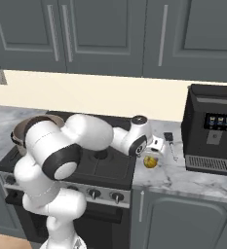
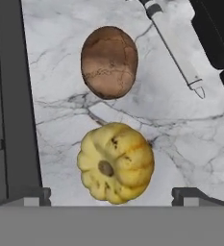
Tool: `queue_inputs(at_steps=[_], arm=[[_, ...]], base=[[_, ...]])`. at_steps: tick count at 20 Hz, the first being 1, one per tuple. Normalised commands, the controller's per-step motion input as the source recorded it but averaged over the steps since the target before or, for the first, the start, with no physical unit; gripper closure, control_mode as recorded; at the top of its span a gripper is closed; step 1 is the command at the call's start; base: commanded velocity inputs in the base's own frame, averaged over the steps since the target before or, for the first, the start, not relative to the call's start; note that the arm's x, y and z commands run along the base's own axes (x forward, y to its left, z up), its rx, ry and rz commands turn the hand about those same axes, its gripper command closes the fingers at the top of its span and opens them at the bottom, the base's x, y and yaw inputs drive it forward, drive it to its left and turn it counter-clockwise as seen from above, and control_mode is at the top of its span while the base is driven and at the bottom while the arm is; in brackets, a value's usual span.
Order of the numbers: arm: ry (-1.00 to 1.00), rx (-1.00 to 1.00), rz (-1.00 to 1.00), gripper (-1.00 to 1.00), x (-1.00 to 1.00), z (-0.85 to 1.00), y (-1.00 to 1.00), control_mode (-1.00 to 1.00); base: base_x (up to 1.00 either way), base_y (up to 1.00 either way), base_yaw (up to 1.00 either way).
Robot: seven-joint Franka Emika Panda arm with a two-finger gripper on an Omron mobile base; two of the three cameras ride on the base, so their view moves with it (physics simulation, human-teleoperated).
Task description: Put the squash and potato in the pot. Retrieve the spatula and lightly stir the vegetables in the pot.
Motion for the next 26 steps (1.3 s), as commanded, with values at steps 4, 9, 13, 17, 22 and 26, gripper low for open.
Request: queue_inputs(at_steps=[4, 9, 13, 17, 22, 26], arm=[[0.19, 0.0, 0.0, -1.0, 0.15, -0.26, -0.12, -1.0], [0.08, 0.0, 0.0, -1.0, 0.21, -0.32, -0.11, -1.0], [0.0, 0.0, 0.0, -1.0, 0.12, -0.41, -0.08, -1.0], [0.0, 0.0, 0.0, -1.0, 0.09, -0.38, -0.15, -1.0], [0.08, 0.0, 0.0, 1.0, -0.05, -0.29, -0.06, -1.0], [0.2, 0.01, 0.0, 1.0, -0.31, -0.29, 0.01, -1.0]], base=[[0.0, 0.0, 0.0], [0.0, 0.0, 0.0], [0.0, 0.0, 0.0], [0.0, 0.0, 0.0], [0.0, 0.0, 0.0], [0.0, 0.0, 0.0]])
